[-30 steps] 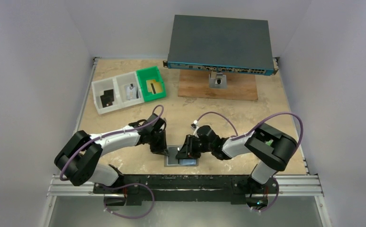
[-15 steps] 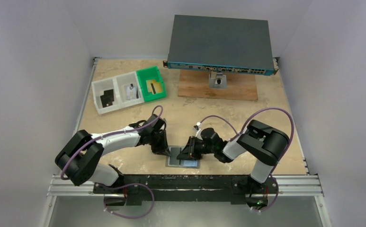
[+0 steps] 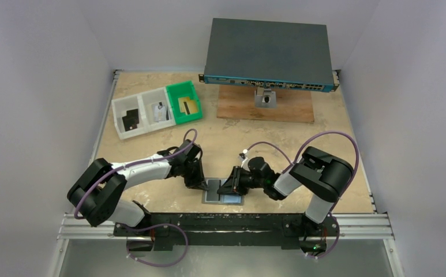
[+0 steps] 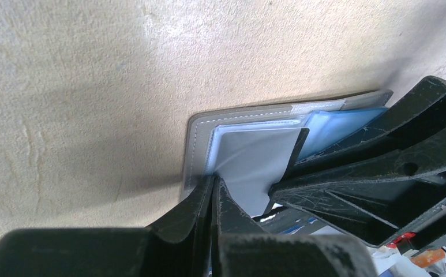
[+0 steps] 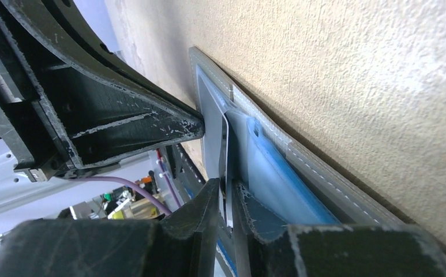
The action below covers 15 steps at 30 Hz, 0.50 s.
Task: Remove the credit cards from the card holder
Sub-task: Remove the credit card from the card holder.
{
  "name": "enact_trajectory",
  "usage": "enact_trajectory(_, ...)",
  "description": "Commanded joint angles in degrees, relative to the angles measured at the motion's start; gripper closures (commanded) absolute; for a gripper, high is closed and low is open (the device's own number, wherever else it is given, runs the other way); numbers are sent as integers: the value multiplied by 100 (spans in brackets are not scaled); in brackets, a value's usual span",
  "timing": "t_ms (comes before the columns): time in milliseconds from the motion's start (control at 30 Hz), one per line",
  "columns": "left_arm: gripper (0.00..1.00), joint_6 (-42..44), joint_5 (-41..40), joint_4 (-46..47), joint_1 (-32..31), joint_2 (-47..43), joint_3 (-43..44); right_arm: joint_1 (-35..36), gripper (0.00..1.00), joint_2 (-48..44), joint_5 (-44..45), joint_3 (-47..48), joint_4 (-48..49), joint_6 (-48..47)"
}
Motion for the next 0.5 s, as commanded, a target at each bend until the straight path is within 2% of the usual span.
enact_trajectory(0, 100, 43, -749, -367, -27, 318, -270, -32, 87, -54, -1, -91, 399, 116)
enact_trajectory(200, 100, 20, -765, -376, -23, 342, -267, -66, 96, -147, 61, -151, 372, 101)
enact_trajectory(467, 100, 1, -870, -441, 77, 355, -298, -154, 100, -499, 250, -218, -222, -115)
